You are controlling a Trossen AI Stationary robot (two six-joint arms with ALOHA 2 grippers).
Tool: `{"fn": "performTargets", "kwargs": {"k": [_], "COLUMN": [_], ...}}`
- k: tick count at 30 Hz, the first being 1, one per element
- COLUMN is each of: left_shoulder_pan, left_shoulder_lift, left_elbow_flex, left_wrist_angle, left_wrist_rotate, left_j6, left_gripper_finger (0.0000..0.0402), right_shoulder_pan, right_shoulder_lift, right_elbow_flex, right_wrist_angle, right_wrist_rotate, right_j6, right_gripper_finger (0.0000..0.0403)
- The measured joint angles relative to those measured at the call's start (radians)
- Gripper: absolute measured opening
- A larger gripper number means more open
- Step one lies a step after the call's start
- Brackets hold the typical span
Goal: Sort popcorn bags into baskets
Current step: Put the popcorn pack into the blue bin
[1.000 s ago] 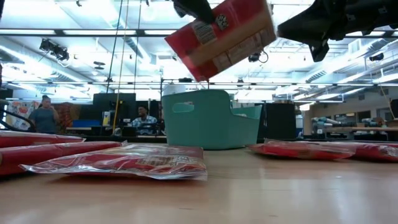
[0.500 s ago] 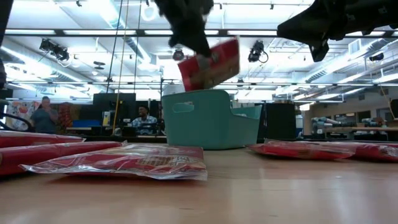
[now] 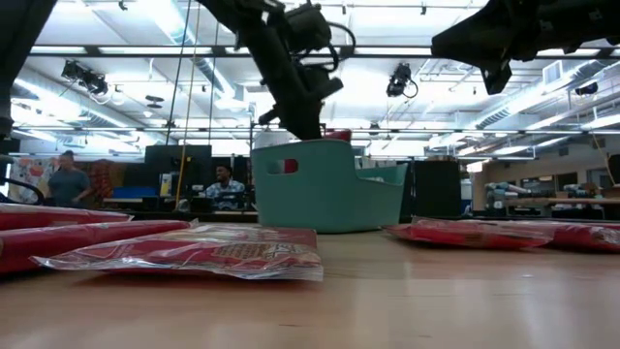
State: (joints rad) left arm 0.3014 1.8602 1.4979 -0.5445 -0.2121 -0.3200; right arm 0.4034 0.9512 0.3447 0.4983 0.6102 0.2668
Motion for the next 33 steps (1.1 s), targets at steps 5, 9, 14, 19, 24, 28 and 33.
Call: {"fn": "performTargets", "kwargs": {"k": [5,9,14,19,24,28,33], "left_shoulder_pan": [-0.001,-0.009,-0.027,-0.089,-0.198,-0.298,-0.419], "left_shoulder_lift": [0.021,0.016,-0.007,-0.046,-0.087,-0.090,-0.080], "left_elbow_flex": [0.000,0.000,0.018,0.049,0.051,0.050,0.050], "left_wrist_angle": [0.000,0.010,0.007,-0.020,-0.085,-0.186,-0.329], "left_wrist_rotate": [-0.016,-0.034,0.030,0.358,0.548,0.509,0.419], "left_j6": [0.017,0.031,0.147,0.389,0.539,0.573,0.557], "left_gripper_finger": [0.0060,0.0111,0.0163,0.0172,0.0166,0.0159,0.0156], "right_shoulder_pan": [0.000,0.000,0.000,0.000,0.000,0.000,0.000], "right_shoulder_lift": [0.000,0.000,0.000,0.000,0.000,0.000,0.000], "right_elbow_flex": [0.000,0.000,0.000,0.000,0.000,0.000,0.000], "right_wrist_angle": [-0.005,-0.004,-0.005,-0.006,-0.002,-0.002,-0.002], "right_wrist_rotate": [0.000,0.000,0.000,-0.001,-0.001,-0.001,-0.001], "right_j6": [0.000,0.000,0.000,-0.005,-0.005,-0.006,-0.006], "right_gripper_finger": [0.0059,0.0059,0.0059,0.0059,0.0059,0.0059,0.0059]}}
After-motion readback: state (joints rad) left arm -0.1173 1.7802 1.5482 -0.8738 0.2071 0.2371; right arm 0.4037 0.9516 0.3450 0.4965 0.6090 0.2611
